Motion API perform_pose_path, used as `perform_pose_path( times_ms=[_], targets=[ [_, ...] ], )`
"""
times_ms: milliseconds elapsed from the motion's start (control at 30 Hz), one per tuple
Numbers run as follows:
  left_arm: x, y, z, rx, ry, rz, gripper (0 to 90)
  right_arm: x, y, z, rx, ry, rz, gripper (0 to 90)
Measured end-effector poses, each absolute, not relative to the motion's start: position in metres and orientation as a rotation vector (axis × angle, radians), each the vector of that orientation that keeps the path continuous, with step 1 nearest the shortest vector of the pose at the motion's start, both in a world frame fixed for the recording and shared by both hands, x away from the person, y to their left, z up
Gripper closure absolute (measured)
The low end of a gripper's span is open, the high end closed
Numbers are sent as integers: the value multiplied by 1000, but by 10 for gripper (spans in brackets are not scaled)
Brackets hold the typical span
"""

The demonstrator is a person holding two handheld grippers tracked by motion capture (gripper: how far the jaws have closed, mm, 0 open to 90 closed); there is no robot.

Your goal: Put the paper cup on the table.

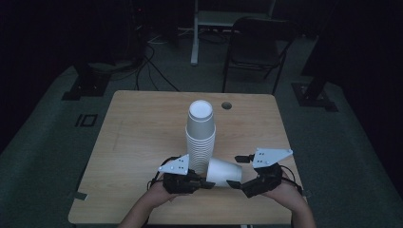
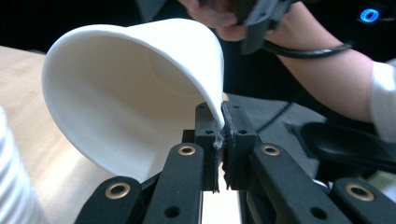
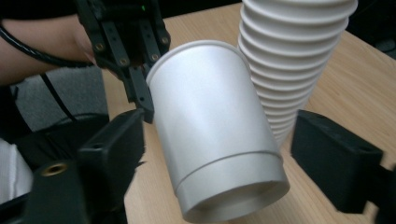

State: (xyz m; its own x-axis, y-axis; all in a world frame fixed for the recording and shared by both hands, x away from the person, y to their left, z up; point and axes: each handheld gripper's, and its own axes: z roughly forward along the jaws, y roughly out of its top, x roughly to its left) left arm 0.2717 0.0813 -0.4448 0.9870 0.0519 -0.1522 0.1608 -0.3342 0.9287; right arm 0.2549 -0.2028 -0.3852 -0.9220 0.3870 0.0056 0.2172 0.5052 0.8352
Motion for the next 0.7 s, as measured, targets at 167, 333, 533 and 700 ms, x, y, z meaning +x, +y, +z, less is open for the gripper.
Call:
perform_pose_path(
  times_ms=[167, 333, 533, 700],
  targets=[
    [269, 77, -444, 1978, 104, -101, 865, 255, -198, -392, 505, 2628, 1323, 232],
    [265, 73, -443, 2075, 47, -71, 865, 255, -194, -403, 495, 2721, 1232, 231],
    [260, 68, -441, 2129, -20, -64, 863, 255, -184, -417, 473, 2834, 1081, 210],
    [258, 66, -438, 2145, -43, -48, 864, 256, -179, -426, 474, 2883, 1043, 208]
  ],
)
